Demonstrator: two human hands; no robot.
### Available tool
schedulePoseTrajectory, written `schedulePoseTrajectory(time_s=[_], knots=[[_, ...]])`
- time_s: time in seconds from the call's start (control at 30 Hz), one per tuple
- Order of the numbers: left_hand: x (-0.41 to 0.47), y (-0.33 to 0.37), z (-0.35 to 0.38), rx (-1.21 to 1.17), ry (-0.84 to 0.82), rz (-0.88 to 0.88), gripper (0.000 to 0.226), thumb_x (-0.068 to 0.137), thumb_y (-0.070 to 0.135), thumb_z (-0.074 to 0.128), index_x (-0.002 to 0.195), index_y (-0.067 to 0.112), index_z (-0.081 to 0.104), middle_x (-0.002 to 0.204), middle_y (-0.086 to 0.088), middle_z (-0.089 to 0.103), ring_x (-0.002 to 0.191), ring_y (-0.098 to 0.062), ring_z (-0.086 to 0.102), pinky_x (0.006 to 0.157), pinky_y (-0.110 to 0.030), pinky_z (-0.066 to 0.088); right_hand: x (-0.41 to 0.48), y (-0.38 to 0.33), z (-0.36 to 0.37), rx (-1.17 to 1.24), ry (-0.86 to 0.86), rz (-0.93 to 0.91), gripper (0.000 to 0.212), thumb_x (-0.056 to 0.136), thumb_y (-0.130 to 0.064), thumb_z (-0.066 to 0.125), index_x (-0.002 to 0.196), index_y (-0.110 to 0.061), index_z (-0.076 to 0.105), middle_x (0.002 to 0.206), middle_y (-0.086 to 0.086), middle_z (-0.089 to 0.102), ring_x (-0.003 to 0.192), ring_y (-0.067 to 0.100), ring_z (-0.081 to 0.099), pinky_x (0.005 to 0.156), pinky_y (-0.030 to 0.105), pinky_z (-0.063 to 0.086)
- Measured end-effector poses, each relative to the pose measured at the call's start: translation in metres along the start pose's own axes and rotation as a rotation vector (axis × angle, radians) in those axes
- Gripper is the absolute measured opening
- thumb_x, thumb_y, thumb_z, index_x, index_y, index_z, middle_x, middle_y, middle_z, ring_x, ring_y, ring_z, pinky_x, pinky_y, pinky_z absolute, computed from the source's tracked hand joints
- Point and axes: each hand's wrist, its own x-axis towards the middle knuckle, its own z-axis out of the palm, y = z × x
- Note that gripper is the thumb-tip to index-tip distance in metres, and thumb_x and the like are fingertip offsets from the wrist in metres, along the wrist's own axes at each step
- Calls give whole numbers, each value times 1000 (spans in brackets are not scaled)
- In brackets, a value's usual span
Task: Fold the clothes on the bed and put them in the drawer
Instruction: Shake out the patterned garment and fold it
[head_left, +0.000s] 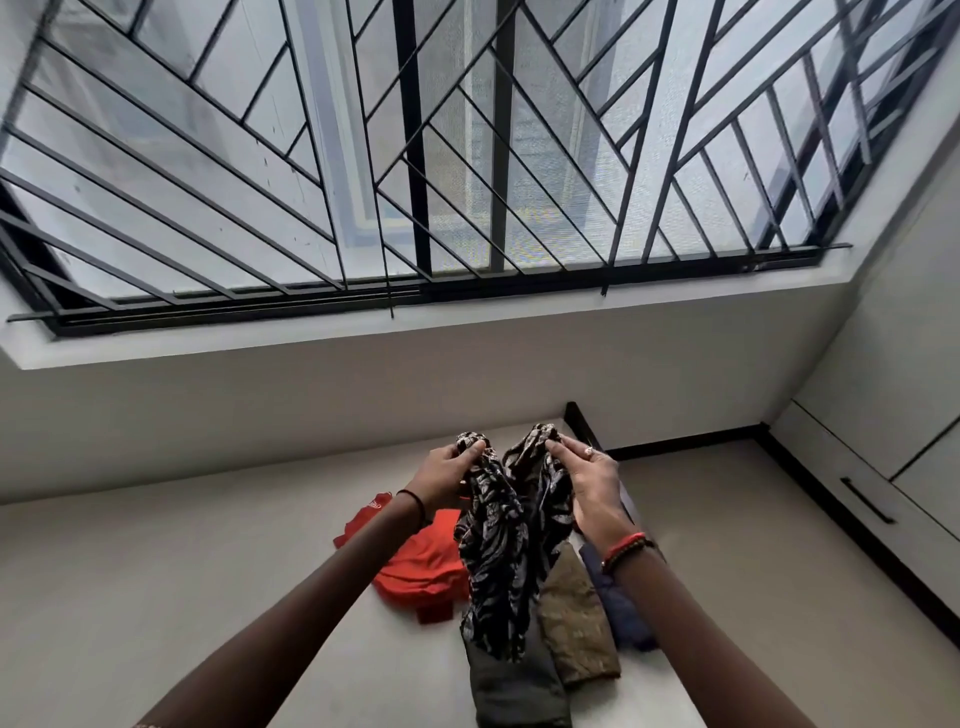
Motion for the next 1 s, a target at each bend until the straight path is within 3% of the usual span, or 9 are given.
schedulePoseTrajectory(time_s=[0.13,0.23,0.33,0.43,0.6,0.7,0.8,0.87,1.0], knots=[[-3,1,8,-47,3,7,17,95,31,53,85,18,57,80,-3,61,60,-11,58,46,-25,53,-20,8,16,-290,-216,-93,22,83,-7,70,104,-5,71,96,9,72,87,17,68,86,27,54],[-9,5,10,-122,-2,18,14,97,27,49,88,18,56,80,0,60,56,-7,60,41,-22,51,-23,13,18,-554,-427,-205,29,79,-14,75,104,-27,71,90,-12,73,88,3,66,86,22,52],[-11,4,6,-204,10,0,16,97,27,49,93,15,58,82,-2,62,50,-4,63,42,-23,52,-17,9,12,-559,-488,-163,41,79,-7,74,118,-15,66,103,-3,72,97,8,66,89,22,51],[-12,2,3,-227,11,-22,19,97,26,49,95,11,59,83,-4,62,52,-5,64,44,-23,53,-11,5,7,-544,-470,-138,31,83,-1,67,114,-5,67,104,8,72,92,13,67,82,22,53],[-16,7,3,-238,8,-50,19,97,23,49,89,9,60,80,-5,62,66,-12,60,47,-24,54,-5,-4,12,-586,-236,-224,25,82,-5,70,106,-12,72,100,7,73,89,11,69,83,23,54],[-16,7,6,-242,12,-65,20,95,21,51,87,6,60,79,-8,61,70,-16,59,48,-26,55,-15,-7,21,-742,-292,-302,26,83,-11,70,108,-15,72,101,-1,72,87,1,67,85,16,52],[-18,6,9,-300,13,-64,20,95,14,51,84,2,60,78,-12,61,71,-19,60,50,-25,56,-26,-1,28,-961,-403,-375,31,85,-13,67,116,-14,68,106,-4,69,94,1,62,77,-2,40],[-19,4,10,-342,11,-68,21,96,11,49,82,0,61,73,-11,65,68,-18,63,52,-24,56,-28,3,29,-1039,-399,-425,32,87,-14,65,118,-13,67,111,2,70,101,8,62,78,1,38],[-20,3,6,-363,29,-65,22,95,4,47,80,-2,61,75,-13,64,73,-18,62,53,-23,56,-27,-2,23,-911,-261,-452,26,87,-10,65,112,-11,70,108,4,71,95,-2,60,76,-4,37]])
